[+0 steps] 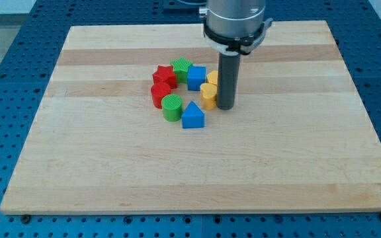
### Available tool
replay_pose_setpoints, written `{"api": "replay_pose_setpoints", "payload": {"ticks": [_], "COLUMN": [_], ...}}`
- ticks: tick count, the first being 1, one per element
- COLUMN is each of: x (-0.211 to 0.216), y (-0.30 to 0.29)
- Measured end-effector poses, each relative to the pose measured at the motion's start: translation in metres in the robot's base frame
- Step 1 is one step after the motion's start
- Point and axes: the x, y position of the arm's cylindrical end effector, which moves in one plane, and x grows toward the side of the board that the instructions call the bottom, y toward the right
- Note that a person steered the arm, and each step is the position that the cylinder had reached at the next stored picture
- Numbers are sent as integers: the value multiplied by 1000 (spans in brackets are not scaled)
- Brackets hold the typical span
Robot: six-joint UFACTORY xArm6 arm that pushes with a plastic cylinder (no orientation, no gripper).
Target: Push the yellow heart towards the right of red circle
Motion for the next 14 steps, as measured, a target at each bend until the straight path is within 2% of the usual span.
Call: {"api": "replay_pose_setpoints", "payload": {"ticks": [4,7,8,9,10,14], "x": [0,26,-20,-87,-128,-86], "y": [-44,45,65,81,83,24]}}
